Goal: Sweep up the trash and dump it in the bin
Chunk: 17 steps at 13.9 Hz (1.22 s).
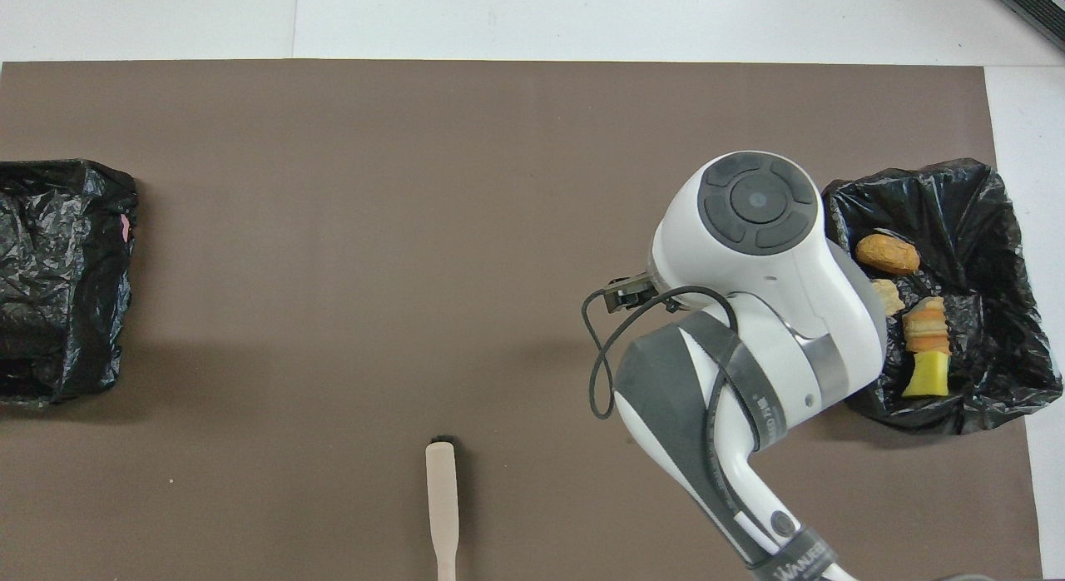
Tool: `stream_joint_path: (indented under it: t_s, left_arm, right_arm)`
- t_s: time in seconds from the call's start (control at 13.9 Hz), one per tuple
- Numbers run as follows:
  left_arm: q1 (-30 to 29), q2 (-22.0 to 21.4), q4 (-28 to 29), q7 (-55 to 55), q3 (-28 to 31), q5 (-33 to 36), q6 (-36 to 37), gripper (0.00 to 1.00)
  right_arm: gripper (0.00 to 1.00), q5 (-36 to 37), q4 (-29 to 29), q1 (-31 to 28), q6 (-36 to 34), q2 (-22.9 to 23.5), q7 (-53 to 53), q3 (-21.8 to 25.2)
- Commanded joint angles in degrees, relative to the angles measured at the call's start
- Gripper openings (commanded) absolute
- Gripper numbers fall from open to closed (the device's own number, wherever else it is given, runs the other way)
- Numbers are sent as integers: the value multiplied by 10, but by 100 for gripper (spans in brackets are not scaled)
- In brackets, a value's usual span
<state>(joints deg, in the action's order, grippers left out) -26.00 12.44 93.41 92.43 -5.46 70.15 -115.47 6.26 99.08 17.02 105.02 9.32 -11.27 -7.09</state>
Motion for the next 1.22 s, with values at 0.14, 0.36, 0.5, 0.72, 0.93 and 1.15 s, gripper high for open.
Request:
stream_joint_path:
  t_s: [0.14,0.36,0.5,0.72,0.93,1.15]
  left_arm:
    - [41,-21,-13,-11,7,65,86,0]
    - [49,-33,-33,-9,-1,56,108,0]
    - [75,-36,-33,-12,-5,46,123,0]
    - [106,-37,-31,-12,-5,-67,151,0]
    - [134,-43,-23,-17,-7,-189,194,0]
    - [177,-51,-9,-94,-7,-286,221,0]
  right_arm:
    - [100,11,-52,-39,-41,-22,50,2]
    - [100,11,-52,-90,-47,-32,50,5]
    - [100,11,-52,-119,-46,-31,49,5]
    - [100,14,-53,-148,-43,-32,52,8]
    - [100,9,-52,-141,-36,-42,115,82]
    - [100,-36,-52,-159,-33,-66,106,96]
